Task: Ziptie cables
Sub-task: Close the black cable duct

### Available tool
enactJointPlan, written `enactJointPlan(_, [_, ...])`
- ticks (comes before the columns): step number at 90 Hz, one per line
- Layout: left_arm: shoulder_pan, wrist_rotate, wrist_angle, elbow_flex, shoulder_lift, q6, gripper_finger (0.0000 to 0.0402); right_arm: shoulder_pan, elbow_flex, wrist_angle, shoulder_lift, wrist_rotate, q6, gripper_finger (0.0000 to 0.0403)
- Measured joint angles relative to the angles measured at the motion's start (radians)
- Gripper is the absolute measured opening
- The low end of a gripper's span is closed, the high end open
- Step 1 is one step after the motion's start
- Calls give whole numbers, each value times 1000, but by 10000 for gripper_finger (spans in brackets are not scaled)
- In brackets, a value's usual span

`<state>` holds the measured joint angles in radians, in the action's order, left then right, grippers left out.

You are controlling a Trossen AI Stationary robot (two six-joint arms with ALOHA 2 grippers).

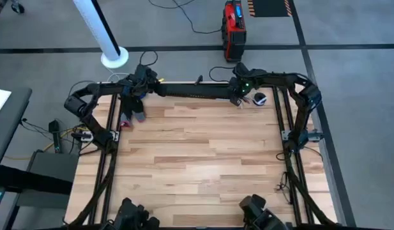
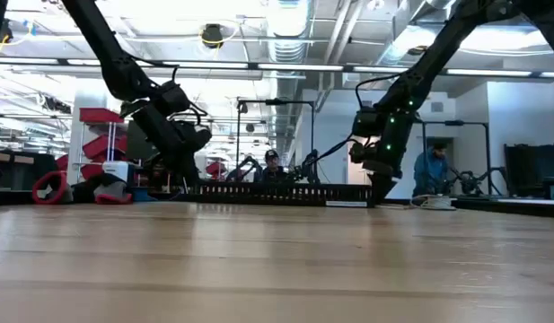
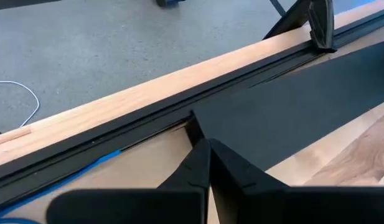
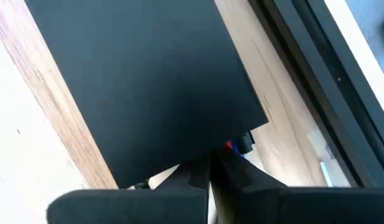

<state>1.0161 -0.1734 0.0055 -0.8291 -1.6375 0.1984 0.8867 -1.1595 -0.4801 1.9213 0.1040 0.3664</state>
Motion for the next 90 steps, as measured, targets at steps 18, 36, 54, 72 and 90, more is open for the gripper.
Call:
enactJointPlan(18, [0,0,0,0,0,0,0,0,0,0,0,0,1,0])
enactJointPlan(36, [-2,0,-4,0,0,0,0,0,0,-4,0,1,7,0])
enactJointPlan(54, [-28,9,-20,0,0,-2,0,-3,-1,-10,0,2,9,0])
enactJointPlan(72, [-70,28,-47,-2,2,15,0,-18,-1,-48,0,-1,12,0])
enactJointPlan(90, [-103,29,-80,-3,4,37,0,-41,-1,-89,0,-11,12,0])
